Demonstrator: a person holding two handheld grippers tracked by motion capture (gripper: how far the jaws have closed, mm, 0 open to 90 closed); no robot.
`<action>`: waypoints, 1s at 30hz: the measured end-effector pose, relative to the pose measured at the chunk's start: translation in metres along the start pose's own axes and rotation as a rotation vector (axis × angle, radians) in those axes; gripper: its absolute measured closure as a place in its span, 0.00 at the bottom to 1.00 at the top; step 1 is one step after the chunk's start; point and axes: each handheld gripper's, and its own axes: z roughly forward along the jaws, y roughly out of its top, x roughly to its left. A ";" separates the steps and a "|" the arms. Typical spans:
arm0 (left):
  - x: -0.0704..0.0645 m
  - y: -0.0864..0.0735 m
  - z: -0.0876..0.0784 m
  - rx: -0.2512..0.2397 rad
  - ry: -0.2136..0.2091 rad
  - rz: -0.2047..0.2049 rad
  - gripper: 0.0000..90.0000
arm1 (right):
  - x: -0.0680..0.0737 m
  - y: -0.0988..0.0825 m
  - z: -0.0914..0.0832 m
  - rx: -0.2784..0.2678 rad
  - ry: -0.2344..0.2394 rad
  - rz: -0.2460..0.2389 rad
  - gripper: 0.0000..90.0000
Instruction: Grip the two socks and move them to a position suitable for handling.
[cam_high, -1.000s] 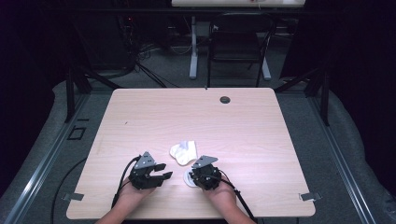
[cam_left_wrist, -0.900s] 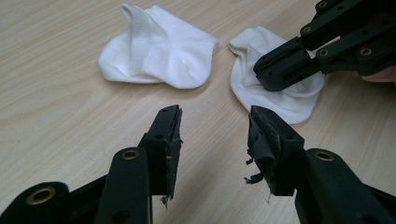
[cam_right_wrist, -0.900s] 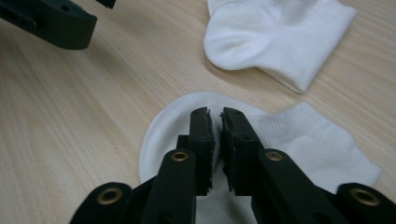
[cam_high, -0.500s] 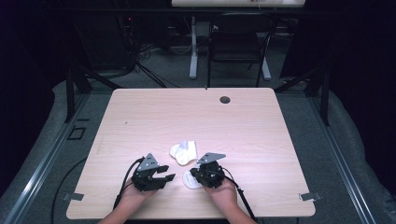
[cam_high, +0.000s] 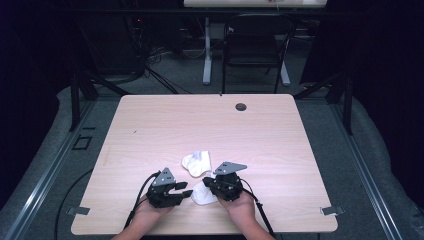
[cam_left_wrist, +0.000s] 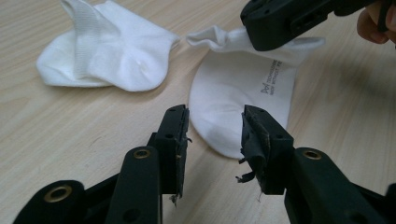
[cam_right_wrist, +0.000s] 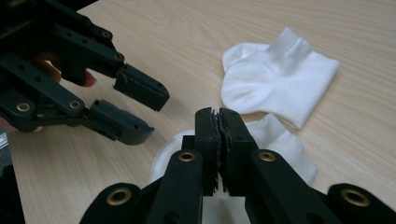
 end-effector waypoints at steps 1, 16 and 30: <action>0.000 0.000 0.000 0.000 0.000 0.000 0.68 | 0.000 0.000 0.000 0.000 0.000 0.000 0.97; -0.014 -0.005 0.016 0.085 0.016 0.082 0.71 | 0.002 0.004 -0.007 -0.040 0.013 -0.005 0.96; -0.013 -0.008 0.017 0.088 0.045 0.102 0.76 | -0.006 0.009 -0.028 -0.022 -0.019 -0.026 0.96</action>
